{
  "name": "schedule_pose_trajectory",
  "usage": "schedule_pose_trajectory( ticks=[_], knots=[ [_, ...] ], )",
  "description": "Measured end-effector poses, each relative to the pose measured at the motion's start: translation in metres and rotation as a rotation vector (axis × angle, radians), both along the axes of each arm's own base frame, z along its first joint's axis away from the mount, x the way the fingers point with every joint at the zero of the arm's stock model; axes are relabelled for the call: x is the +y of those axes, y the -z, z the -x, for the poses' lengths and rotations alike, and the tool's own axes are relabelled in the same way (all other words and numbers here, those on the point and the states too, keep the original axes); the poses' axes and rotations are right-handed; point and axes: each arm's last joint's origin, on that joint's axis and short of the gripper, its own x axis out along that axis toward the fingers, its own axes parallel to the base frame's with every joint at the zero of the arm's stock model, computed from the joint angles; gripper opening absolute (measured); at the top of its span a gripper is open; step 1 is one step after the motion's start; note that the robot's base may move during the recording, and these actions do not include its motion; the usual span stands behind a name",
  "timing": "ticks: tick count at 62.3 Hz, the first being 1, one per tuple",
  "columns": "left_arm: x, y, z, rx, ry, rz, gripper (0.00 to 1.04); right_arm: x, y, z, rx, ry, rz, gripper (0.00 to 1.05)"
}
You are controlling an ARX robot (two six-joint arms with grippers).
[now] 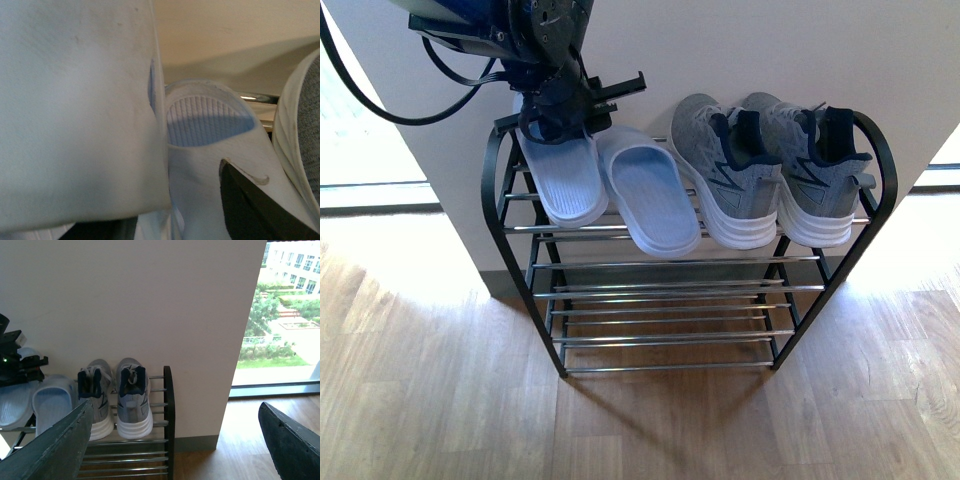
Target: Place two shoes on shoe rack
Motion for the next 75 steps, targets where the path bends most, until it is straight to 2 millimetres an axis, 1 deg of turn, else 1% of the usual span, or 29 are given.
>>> schedule_pose_trajectory(
  ticks=[8, 14, 19, 24, 29, 38, 50, 53, 55, 56, 59, 62, 72, 73, 75],
  knots=[
    [0.003, -0.011, 0.011, -0.019, -0.013, -0.019, 0.71, 0.000, 0.000, 0.000, 0.000, 0.000, 0.000, 0.96],
    [0.008, -0.028, 0.020, -0.056, -0.039, -0.043, 0.87, 0.000, 0.000, 0.000, 0.000, 0.000, 0.000, 0.96],
    [0.011, -0.042, 0.028, -0.087, -0.052, -0.057, 0.97, 0.000, 0.000, 0.000, 0.000, 0.000, 0.000, 0.96],
    [0.014, -0.052, 0.036, -0.112, -0.067, -0.075, 0.95, 0.000, 0.000, 0.000, 0.000, 0.000, 0.000, 0.96],
    [0.016, -0.062, 0.048, -0.148, -0.079, -0.094, 0.95, 0.000, 0.000, 0.000, 0.000, 0.000, 0.000, 0.96],
    [0.025, -0.078, 0.076, -0.225, -0.093, -0.151, 0.95, 0.000, 0.000, 0.000, 0.000, 0.000, 0.000, 0.96],
    [0.051, -0.110, 0.131, -0.349, -0.141, -0.226, 0.95, 0.000, 0.000, 0.000, 0.000, 0.000, 0.000, 0.96],
    [0.065, -0.123, 0.156, -0.390, -0.169, -0.241, 0.95, 0.000, 0.000, 0.000, 0.000, 0.000, 0.000, 0.96],
    [0.070, -0.126, 0.163, -0.401, -0.180, -0.241, 0.95, 0.000, 0.000, 0.000, 0.000, 0.000, 0.000, 0.96],
    [0.075, -0.129, 0.171, -0.412, -0.191, -0.242, 0.95, 0.000, 0.000, 0.000, 0.000, 0.000, 0.000, 0.96],
    [0.085, -0.134, 0.184, -0.432, -0.212, -0.240, 0.95, 0.000, 0.000, 0.000, 0.000, 0.000, 0.000, 0.96],
    [0.098, -0.139, 0.202, -0.444, -0.247, -0.243, 0.95, 0.000, 0.000, 0.000, 0.000, 0.000, 0.000, 0.96],
    [0.130, -0.148, 0.249, -0.463, -0.362, -0.258, 0.95, 0.000, 0.000, 0.000, 0.000, 0.000, 0.000, 0.96],
    [0.135, -0.150, 0.257, -0.466, -0.381, -0.265, 0.95, 0.000, 0.000, 0.000, 0.000, 0.000, 0.000, 0.96],
    [0.140, -0.152, 0.267, -0.465, -0.398, -0.274, 0.95, 0.000, 0.000, 0.000, 0.000, 0.000, 0.000, 0.96]
  ],
)
